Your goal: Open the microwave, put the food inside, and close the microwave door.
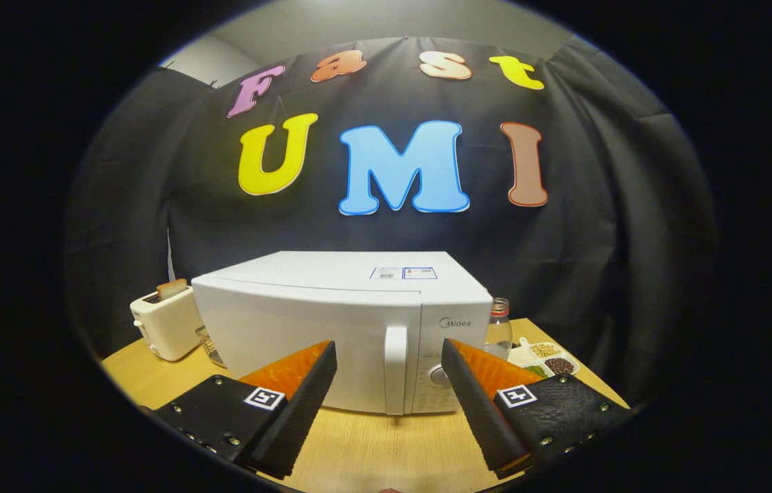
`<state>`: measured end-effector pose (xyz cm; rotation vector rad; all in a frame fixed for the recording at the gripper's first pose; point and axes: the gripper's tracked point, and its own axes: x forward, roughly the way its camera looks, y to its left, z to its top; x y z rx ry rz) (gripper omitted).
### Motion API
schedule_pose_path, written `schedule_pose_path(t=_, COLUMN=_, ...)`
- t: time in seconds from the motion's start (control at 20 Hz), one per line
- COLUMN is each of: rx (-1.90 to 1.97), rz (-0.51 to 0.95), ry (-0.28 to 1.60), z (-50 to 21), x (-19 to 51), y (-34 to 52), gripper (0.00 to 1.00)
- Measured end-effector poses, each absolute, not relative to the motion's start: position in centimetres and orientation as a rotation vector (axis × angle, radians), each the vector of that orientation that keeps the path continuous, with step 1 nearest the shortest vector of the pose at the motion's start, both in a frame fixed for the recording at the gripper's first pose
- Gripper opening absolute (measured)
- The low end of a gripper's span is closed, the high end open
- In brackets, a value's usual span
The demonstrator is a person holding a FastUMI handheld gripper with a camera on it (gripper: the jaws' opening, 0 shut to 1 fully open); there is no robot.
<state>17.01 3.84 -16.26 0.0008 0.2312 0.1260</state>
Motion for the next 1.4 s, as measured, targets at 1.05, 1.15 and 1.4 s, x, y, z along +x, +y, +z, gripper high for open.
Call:
schedule_pose_path(t=1.05, rx=-0.018, rz=0.146, ry=0.365, z=-23.4, x=21.9, y=4.2, gripper=0.18)
schedule_pose_path(t=1.15, rx=0.002, rz=0.174, ry=0.367, z=-23.5, x=21.7, y=4.3, gripper=0.18)
schedule_pose_path(t=1.4, rx=-0.027, rz=0.167, ry=0.359, z=-23.5, x=21.5, y=4.2, gripper=0.11)
